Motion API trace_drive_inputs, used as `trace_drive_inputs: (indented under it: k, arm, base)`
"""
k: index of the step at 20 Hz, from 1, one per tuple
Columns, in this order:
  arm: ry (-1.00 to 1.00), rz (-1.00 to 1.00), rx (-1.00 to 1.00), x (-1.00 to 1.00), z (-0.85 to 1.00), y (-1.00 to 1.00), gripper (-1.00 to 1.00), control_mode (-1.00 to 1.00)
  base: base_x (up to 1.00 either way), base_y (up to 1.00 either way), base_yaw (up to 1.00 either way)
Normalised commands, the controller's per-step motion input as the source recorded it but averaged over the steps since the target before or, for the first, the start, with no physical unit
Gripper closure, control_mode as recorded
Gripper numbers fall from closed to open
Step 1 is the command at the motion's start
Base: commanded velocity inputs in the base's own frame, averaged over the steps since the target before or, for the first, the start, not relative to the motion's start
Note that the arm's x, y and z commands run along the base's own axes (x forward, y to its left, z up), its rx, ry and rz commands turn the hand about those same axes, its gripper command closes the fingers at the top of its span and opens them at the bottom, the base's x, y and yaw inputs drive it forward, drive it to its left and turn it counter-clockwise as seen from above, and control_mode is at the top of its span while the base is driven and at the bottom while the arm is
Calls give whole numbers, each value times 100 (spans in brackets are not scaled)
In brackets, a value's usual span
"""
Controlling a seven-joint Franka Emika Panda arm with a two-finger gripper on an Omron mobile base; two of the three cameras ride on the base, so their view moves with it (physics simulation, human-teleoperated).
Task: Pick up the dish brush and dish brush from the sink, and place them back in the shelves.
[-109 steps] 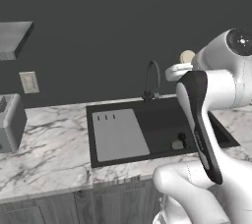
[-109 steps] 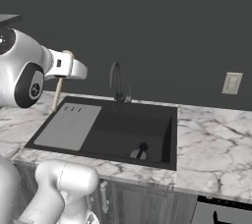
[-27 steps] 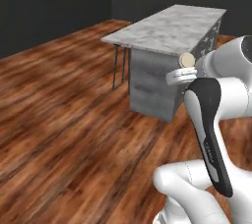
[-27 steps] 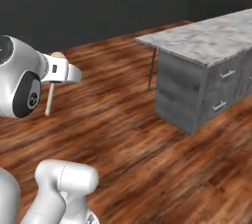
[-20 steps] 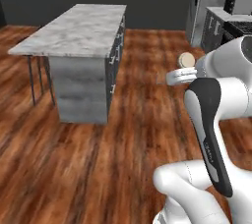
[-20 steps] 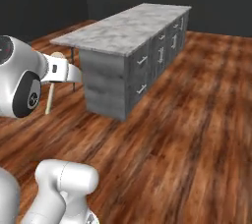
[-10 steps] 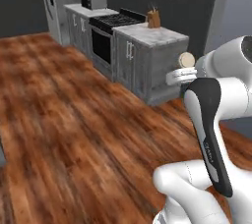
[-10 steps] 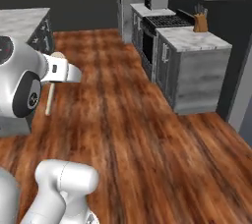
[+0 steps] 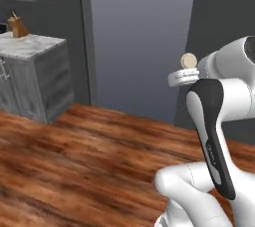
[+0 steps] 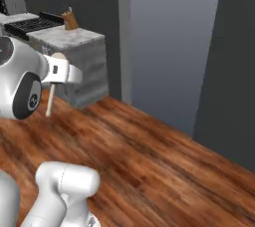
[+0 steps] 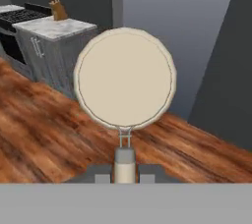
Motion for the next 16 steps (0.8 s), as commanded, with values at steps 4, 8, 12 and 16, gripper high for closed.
trace_drive_inputs:
  k: [4, 8, 12, 16]
  arm:
    - [0, 0, 0, 0, 0, 0, 100, 100]
    - [0, 0, 0, 0, 0, 0, 100, 100]
    - [0, 0, 0, 0, 0, 0, 100, 100]
    - [0, 0, 0, 0, 0, 0, 100, 100]
  base:
    - [0, 0, -96]
    - [0, 0, -96]
    - [0, 0, -94]
    - [0, 0, -92]
